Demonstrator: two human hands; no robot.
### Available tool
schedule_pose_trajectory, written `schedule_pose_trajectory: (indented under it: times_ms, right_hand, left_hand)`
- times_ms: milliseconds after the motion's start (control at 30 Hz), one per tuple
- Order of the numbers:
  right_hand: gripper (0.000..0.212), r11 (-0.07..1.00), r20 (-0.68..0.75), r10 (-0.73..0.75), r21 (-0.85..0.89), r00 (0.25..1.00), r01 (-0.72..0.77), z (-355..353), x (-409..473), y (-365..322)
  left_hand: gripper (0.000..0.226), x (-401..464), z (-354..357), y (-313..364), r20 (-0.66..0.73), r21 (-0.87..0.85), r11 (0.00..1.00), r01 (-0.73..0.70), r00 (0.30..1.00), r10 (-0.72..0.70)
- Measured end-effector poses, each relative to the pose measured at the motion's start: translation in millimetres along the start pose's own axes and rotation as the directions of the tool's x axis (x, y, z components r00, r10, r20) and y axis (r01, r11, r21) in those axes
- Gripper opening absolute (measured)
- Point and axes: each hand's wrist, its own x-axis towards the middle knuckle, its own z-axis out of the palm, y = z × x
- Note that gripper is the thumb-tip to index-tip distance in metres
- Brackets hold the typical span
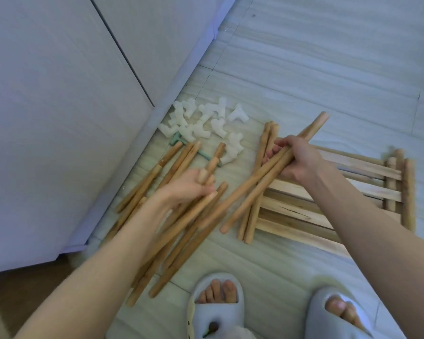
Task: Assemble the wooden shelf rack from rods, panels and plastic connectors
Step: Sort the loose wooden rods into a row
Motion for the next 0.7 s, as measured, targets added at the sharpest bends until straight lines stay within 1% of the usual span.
schedule_pose_trajectory:
  times_ms: [33, 100, 133, 167, 233, 267, 333, 400, 467, 500, 533, 633, 700]
  right_hand:
    - [0.019, 1.000, -0.006, 0.012, -0.018, 1.000, -0.012, -4.3, -2.8, 4.4]
    - [0.018, 0.998, -0.021, 0.036, -0.048, 0.999, -0.037, -11.6, -6.3, 12.8]
    - [0.018, 0.997, -0.032, 0.049, -0.055, 0.998, -0.051, -14.8, -7.7, 15.9]
    - [0.017, 0.996, -0.043, 0.060, -0.059, 0.997, -0.063, -17.4, -8.7, 18.1]
    - [0.018, 0.996, -0.054, 0.071, -0.056, 0.996, -0.074, -23.7, -8.4, 19.7]
    - [0.020, 0.996, -0.053, 0.073, -0.051, 0.996, -0.076, -27.1, -7.6, 19.4]
    - [0.021, 0.995, -0.029, 0.077, -0.054, 0.997, -0.078, -32.2, -6.1, 18.4]
    - [0.016, 0.993, 0.001, 0.080, -0.086, 0.997, -0.079, -33.3, -3.9, 18.7]
    - [0.010, 0.986, 0.007, 0.091, -0.139, 0.996, -0.089, -29.8, -1.0, 20.8]
    - [0.009, 0.983, 0.007, 0.098, -0.160, 0.995, -0.096, -26.9, 0.3, 22.7]
    - [0.009, 0.980, 0.011, 0.105, -0.170, 0.994, -0.102, -23.7, 1.4, 25.3]
    - [0.012, 0.978, 0.025, 0.122, -0.175, 0.992, -0.116, -12.6, 3.9, 37.2]
    - [0.011, 0.978, 0.009, 0.114, -0.175, 0.993, -0.111, -6.2, 5.0, 45.5]
  left_hand:
    - [0.019, 1.9, 15.5, -7.5, 0.014, -0.003, 1.000, 0.030, 0.999, -0.030]
    - [0.015, 10.3, 41.4, -20.3, -0.018, -0.023, 0.998, 0.066, 0.998, -0.066]
    - [0.012, 16.1, 51.6, -25.1, -0.035, -0.004, 0.996, 0.086, 0.996, -0.086]
    - [0.020, 22.3, 59.2, -28.2, -0.037, 0.040, 0.994, 0.099, 0.995, -0.098]
    - [0.058, 33.7, 72.1, -33.5, -0.019, 0.147, 0.982, 0.117, 0.993, -0.116]
    - [0.064, 38.2, 76.1, -34.7, -0.030, 0.186, 0.975, 0.121, 0.993, -0.118]
    - [0.057, 45.2, 79.7, -34.3, -0.108, 0.269, 0.957, 0.109, 0.991, -0.082]
    - [0.040, 49.7, 75.4, -32.2, -0.194, 0.385, 0.920, 0.076, 0.981, 0.000]
    - [0.026, 52.9, 63.7, -29.8, -0.251, 0.413, 0.909, 0.061, 0.967, 0.049]
    - [0.023, 53.8, 56.0, -28.5, -0.268, 0.405, 0.913, 0.054, 0.961, 0.062]
    - [0.025, 54.8, 48.3, -26.6, -0.277, 0.406, 0.913, 0.045, 0.958, 0.076]
    - [0.048, 57.8, 27.6, -21.2, -0.277, 0.444, 0.895, 0.051, 0.957, 0.083]
    - [0.049, 56.6, 19.6, -17.2, -0.262, 0.427, 0.903, 0.041, 0.962, 0.080]
